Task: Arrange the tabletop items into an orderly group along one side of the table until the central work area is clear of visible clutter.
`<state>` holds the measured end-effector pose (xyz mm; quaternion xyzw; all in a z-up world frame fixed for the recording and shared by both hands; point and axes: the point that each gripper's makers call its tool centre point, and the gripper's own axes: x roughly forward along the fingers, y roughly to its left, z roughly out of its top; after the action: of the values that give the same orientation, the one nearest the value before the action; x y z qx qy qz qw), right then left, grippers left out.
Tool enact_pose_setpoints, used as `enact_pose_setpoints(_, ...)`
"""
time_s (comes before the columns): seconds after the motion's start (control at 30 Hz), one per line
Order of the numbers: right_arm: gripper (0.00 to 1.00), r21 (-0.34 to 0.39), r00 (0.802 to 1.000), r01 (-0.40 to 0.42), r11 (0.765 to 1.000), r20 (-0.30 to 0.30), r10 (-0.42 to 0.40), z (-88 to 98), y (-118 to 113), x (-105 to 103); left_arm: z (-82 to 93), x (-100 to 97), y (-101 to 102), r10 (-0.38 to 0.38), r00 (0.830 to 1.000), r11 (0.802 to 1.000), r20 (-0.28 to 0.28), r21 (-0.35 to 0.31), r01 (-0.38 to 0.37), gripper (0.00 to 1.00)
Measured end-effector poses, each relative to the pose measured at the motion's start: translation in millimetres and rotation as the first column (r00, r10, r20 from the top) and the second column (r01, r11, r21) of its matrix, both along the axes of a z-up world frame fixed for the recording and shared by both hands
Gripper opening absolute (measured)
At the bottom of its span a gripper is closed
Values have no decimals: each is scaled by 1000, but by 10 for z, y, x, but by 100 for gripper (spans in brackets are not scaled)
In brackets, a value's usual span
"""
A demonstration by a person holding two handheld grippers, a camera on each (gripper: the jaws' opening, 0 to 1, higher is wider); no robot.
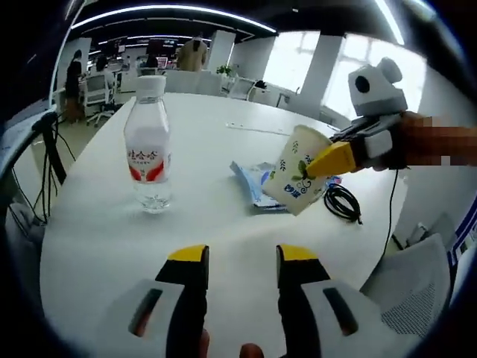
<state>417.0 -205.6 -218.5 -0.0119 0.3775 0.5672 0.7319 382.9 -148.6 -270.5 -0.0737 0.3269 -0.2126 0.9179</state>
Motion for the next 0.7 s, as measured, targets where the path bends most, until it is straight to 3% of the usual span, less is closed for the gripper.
enact_pose_setpoints(0.47, 0, -56, 995, -35, 998, 92, 40, -151, 248, 180, 13, -54, 174, 64, 998, 998, -8, -26, -64, 36)
enact_pose_setpoints(0.7, 0, -94, 994, 12, 996, 109, -1, -283, 297, 285, 48, -69, 158, 84, 996, 995, -8, -51, -85, 36)
